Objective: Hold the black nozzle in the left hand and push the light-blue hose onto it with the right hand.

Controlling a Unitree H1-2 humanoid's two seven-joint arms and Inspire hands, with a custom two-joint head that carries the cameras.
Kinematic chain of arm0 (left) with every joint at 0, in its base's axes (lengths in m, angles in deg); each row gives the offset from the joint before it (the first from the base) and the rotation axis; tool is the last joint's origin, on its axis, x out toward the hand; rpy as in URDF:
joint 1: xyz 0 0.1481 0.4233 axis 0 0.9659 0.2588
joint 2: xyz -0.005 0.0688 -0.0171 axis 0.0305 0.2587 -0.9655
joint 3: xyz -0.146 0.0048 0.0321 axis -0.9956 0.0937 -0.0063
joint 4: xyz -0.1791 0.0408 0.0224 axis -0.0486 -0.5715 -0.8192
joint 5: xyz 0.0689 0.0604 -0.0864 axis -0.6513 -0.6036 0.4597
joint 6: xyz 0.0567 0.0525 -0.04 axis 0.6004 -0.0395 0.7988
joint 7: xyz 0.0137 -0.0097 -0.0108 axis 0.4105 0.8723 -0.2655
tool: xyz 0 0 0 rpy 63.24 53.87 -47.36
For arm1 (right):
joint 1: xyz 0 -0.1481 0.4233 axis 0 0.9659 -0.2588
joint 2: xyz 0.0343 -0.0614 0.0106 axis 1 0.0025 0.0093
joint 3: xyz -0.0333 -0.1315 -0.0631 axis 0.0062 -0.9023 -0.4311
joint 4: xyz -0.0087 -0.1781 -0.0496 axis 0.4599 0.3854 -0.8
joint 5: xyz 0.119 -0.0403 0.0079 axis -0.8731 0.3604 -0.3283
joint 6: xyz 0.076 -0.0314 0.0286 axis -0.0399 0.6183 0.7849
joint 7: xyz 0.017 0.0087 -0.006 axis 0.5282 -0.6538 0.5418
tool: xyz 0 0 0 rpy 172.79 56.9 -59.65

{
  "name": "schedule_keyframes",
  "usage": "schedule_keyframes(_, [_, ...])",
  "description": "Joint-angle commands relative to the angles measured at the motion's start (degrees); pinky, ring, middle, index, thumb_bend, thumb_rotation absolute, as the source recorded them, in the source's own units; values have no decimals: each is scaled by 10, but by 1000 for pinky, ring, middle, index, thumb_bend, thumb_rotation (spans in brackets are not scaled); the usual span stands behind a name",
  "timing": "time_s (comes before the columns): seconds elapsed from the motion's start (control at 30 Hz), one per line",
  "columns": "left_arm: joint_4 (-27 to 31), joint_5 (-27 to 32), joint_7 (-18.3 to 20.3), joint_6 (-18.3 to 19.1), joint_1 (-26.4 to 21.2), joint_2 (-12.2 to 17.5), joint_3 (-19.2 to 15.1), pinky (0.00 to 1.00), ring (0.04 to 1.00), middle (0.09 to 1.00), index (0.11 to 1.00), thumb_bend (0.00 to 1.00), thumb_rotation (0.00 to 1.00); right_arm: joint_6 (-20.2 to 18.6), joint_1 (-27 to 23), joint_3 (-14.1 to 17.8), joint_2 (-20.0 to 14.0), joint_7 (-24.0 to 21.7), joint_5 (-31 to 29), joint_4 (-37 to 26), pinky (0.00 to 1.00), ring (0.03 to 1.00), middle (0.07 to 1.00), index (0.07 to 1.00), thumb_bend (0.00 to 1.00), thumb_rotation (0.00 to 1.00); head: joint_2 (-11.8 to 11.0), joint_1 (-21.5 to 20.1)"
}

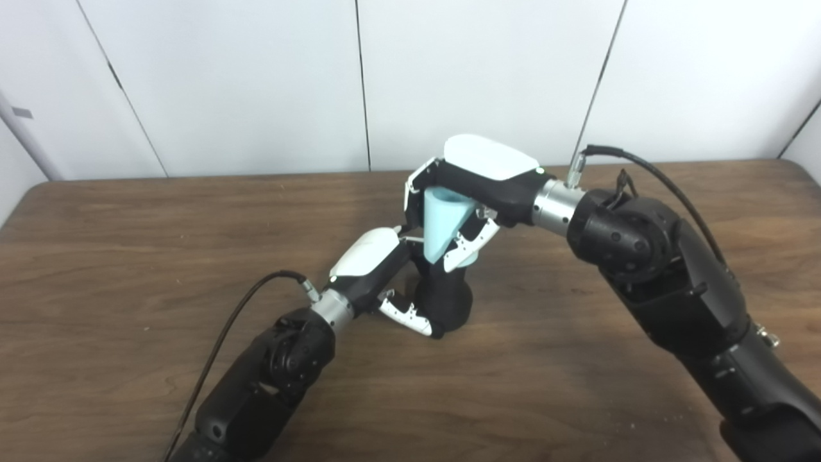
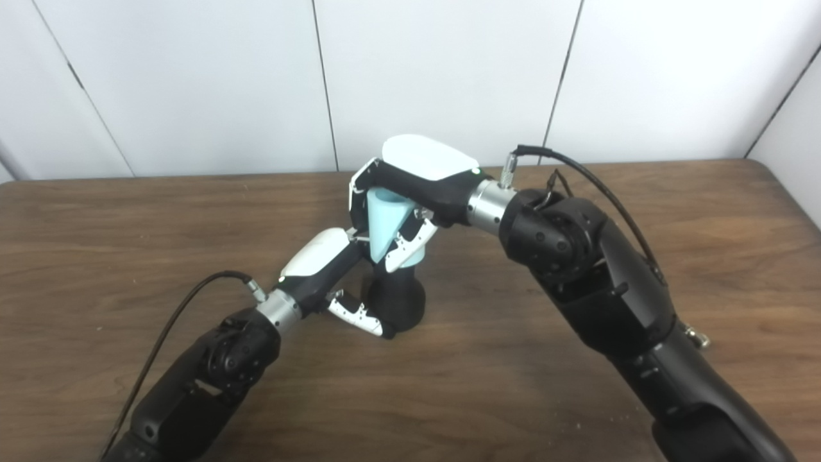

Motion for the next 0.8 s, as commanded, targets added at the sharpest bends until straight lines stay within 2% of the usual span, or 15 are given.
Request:
schedule_keyframes(0.0, [-28, -21, 39, 20, 13, 10, 17, 1000, 605, 465, 495, 525, 0, 4, -11, 0, -19, -24, -4, -15, 424, 426, 497, 475, 504, 0, 2, 2])
schedule_keyframes(0.47, [-27, -19, 41, 23, 11, 11, 16, 1000, 605, 468, 495, 525, 0, 26, 11, 9, -18, -7, -6, -21, 375, 441, 480, 495, 502, 0, 5, 4])
schedule_keyframes(0.57, [-22, -16, 43, 26, 12, 12, 14, 1000, 605, 468, 495, 525, 0, 92, 36, 9, -19, 42, 9, -10, 377, 423, 492, 498, 501, 0, 8, 4])
schedule_keyframes(0.67, [-21, -15, 44, 27, 12, 12, 12, 1000, 605, 468, 495, 525, 0, 181, 58, 8, -18, 120, 53, 12, 382, 414, 486, 499, 502, 0, 9, 3])
schedule_keyframes(0.77, [-21, -13, 45, 27, 13, 11, 10, 1000, 605, 468, 495, 525, 0, 244, 77, 12, -12, 186, 99, 33, 371, 420, 478, 505, 502, 0, 11, 5])
